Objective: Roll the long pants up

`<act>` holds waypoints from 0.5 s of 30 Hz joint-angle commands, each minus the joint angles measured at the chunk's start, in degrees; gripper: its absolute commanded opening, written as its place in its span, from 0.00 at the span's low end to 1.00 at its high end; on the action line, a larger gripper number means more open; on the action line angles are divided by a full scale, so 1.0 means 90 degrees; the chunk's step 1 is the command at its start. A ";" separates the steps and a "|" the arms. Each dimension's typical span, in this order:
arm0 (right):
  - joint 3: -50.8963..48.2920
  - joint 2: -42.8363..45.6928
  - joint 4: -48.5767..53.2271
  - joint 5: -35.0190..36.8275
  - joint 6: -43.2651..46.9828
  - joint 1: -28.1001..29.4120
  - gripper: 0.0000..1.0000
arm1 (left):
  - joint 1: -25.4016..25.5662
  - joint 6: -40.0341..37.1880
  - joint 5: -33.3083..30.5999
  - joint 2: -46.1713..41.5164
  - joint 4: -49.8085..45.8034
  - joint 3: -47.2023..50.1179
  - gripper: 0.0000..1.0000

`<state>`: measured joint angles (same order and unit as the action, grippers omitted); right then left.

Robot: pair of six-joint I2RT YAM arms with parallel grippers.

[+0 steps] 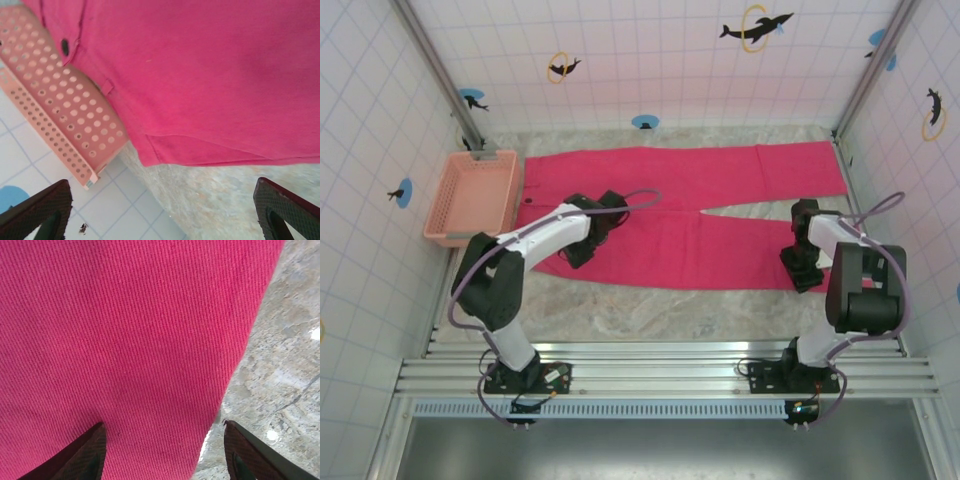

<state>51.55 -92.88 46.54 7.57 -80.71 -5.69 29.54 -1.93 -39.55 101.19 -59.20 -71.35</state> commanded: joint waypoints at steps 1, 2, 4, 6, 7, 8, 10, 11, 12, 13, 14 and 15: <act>0.0133 -0.0286 0.0023 -0.0147 0.0066 -0.0051 0.60 | 0.0254 0.0341 -0.0202 0.0357 -0.0990 -0.0197 0.93; 0.0143 -0.0333 -0.0009 -0.0165 0.0072 -0.0056 0.58 | 0.0295 0.0342 -0.0137 0.0363 -0.1065 -0.0188 0.93; 0.0174 -0.0430 -0.0070 -0.0220 0.0108 -0.0069 0.50 | 0.0320 0.0358 -0.0014 0.0359 -0.1192 -0.0132 0.93; 0.0220 -0.0522 -0.0092 -0.0299 0.0145 -0.0095 0.43 | 0.0358 0.0328 0.0114 0.0351 -0.1244 0.0014 0.93; 0.0252 -0.0555 -0.0099 -0.0312 0.0154 -0.0108 0.41 | 0.0382 0.0330 0.0160 0.0349 -0.1254 0.0061 0.93; 0.0271 -0.0597 -0.0122 -0.0343 0.0173 -0.0128 0.40 | 0.0402 0.0341 0.0209 0.0363 -0.1276 0.0094 0.93; 0.0326 -0.0636 -0.0134 -0.0374 0.0242 -0.0168 0.36 | 0.0455 0.0451 0.0226 0.0481 -0.1331 0.0161 0.89; 0.0363 -0.0656 -0.0133 -0.0374 0.0282 -0.0187 0.32 | 0.0487 0.0357 0.0348 0.0553 -0.1302 0.0198 0.84; 0.0396 -0.0656 -0.0125 -0.0383 0.0315 -0.0211 0.29 | 0.0520 0.0379 0.0361 0.0657 -0.1320 0.0175 0.81; 0.0414 -0.0657 -0.0123 -0.0384 0.0349 -0.0227 0.29 | 0.0544 0.0410 0.0400 0.0745 -0.1349 0.0125 0.78; 0.0447 -0.0659 -0.0117 -0.0386 0.0380 -0.0255 0.29 | 0.0543 0.0419 0.0520 0.0854 -0.1369 0.0064 0.75; 0.0467 -0.0662 -0.0101 -0.0389 0.0417 -0.0289 0.29 | 0.0554 0.0454 0.0601 0.0980 -0.1380 0.0039 0.71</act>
<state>55.37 -96.66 46.00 4.03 -78.08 -7.38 34.02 1.13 -36.86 107.15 -69.06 -70.41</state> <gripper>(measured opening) 0.291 0.739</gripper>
